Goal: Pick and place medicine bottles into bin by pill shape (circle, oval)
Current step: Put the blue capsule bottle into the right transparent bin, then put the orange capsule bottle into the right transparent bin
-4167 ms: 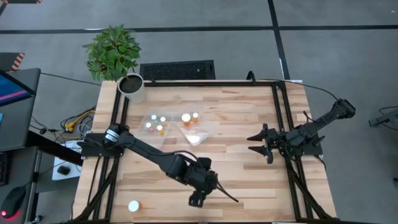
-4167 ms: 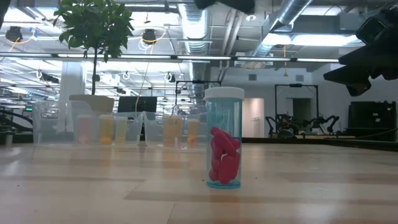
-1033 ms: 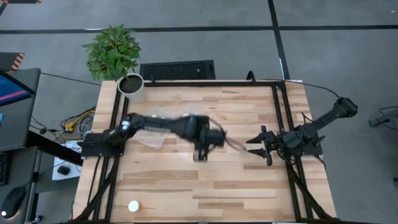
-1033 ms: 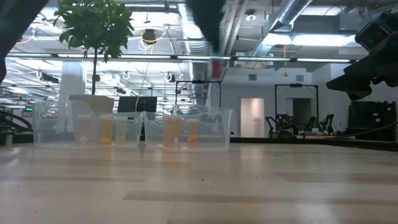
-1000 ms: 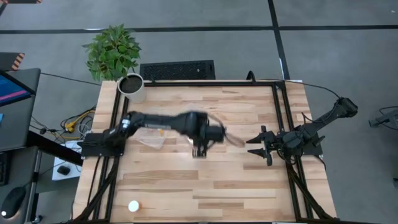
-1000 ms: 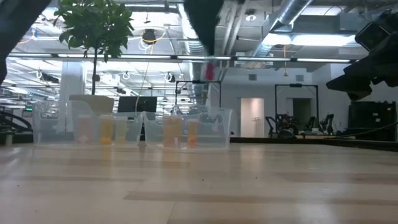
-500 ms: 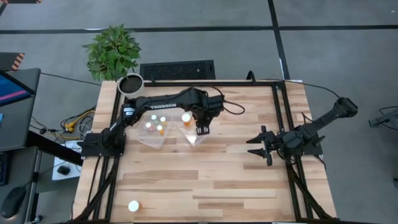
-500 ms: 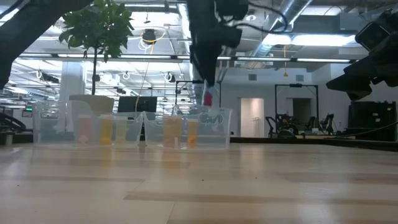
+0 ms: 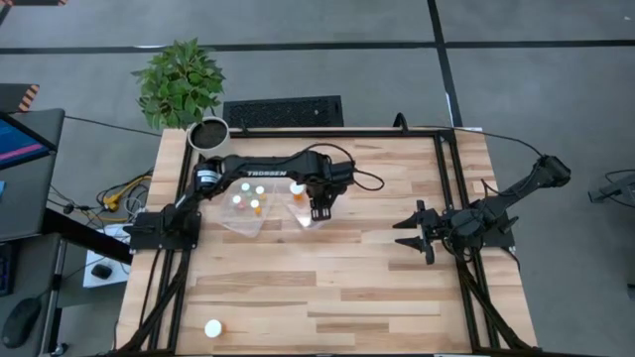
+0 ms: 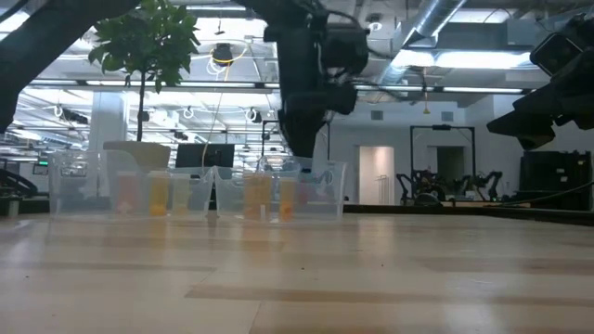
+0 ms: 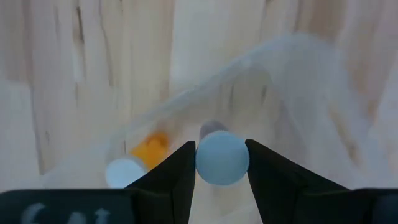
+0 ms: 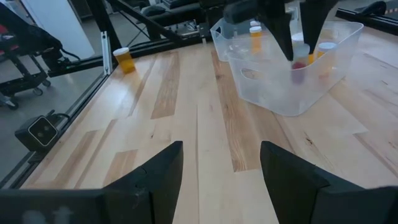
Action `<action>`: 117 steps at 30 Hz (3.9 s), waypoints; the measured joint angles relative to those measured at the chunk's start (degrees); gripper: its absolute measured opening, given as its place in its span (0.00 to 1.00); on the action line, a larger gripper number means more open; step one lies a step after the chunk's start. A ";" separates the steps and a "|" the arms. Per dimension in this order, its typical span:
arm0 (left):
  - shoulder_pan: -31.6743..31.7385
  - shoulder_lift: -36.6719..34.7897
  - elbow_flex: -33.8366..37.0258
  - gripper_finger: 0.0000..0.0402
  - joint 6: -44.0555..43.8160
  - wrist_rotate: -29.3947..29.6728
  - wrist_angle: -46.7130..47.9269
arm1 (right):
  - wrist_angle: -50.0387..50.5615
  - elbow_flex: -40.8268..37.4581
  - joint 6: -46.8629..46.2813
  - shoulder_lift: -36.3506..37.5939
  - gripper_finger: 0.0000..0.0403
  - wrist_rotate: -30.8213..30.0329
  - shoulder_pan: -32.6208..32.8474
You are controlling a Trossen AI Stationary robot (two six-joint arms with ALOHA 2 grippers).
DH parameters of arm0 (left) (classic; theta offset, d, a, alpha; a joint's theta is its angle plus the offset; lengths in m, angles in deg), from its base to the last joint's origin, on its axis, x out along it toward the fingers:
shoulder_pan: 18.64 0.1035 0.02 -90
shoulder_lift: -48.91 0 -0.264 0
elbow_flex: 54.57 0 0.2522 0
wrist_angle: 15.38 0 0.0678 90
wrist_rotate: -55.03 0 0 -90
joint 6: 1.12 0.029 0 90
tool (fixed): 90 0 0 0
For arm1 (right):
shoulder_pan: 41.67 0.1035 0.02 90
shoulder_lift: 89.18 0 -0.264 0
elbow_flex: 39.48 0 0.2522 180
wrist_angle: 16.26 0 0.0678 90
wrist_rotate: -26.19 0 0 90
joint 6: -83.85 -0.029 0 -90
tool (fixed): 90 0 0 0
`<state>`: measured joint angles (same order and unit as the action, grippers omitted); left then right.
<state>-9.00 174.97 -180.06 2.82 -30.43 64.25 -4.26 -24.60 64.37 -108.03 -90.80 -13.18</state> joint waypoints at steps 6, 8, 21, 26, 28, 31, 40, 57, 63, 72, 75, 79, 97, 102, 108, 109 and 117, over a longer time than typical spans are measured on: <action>1.22 -0.61 4.82 0.32 -0.34 -1.28 -3.97 | 0.01 0.00 0.00 0.00 0.56 0.02 0.00; 1.60 -0.88 6.13 0.32 -0.37 -1.24 -5.14 | 0.00 0.00 0.00 0.00 0.56 0.03 0.00; 2.35 -0.96 7.11 0.32 -1.58 -2.24 -5.54 | 0.01 0.00 0.04 0.00 0.56 0.15 0.00; 2.37 -0.96 7.11 0.38 -1.58 -1.82 -5.40 | 0.02 0.00 0.09 0.00 0.56 0.13 0.00; 2.35 -0.96 7.09 0.41 -1.65 -1.09 -5.37 | 0.02 0.00 0.09 0.00 0.56 0.15 0.00; 2.37 -0.96 7.09 0.45 -1.76 -1.03 -5.37 | 0.02 0.00 0.05 0.00 0.56 0.13 0.00; 2.24 -2.30 7.03 0.58 -2.06 -0.89 -4.61 | 0.02 0.00 0.02 0.00 0.56 0.13 0.00; -5.18 -16.02 6.95 0.62 -9.01 -5.88 -2.69 | 0.01 0.00 0.00 0.00 0.56 0.09 0.00; -17.78 -17.64 6.96 0.62 -18.44 -5.40 1.30 | 0.00 0.00 0.04 0.00 0.56 0.07 -0.02; -36.08 -17.22 8.88 0.62 -40.96 -1.82 0.77 | 0.00 0.00 0.02 0.02 0.56 -0.04 -0.02; -41.20 -17.22 8.88 0.62 -50.26 0.35 1.36 | 0.00 0.00 0.00 0.02 0.56 -0.04 -0.02; -47.49 -17.22 8.88 0.62 -62.43 4.41 1.97 | 0.00 0.00 -0.17 0.00 0.56 -0.04 -0.02; -67.84 -17.22 8.88 0.81 -109.81 1.86 10.43 | 0.00 0.00 -0.59 0.00 0.56 -0.04 -0.02; -69.69 -17.22 8.88 0.82 -114.21 2.83 13.90 | 0.00 0.00 -0.57 0.01 0.56 -0.04 -0.02; -70.35 -17.22 12.23 0.82 -115.22 2.78 13.74 | -0.02 0.00 -0.57 0.02 0.56 -0.04 -0.02; -70.37 -17.22 13.39 0.82 -115.12 2.01 12.57 | 0.00 0.00 -0.57 0.01 0.56 -0.05 -0.02; -70.57 -17.18 22.83 0.82 -114.06 -2.37 2.35 | 0.00 0.00 -0.50 0.00 0.56 -0.04 -0.02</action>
<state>-79.56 157.79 -157.23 -111.24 -32.80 66.59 -4.26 -24.60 63.87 -108.03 -90.84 -13.20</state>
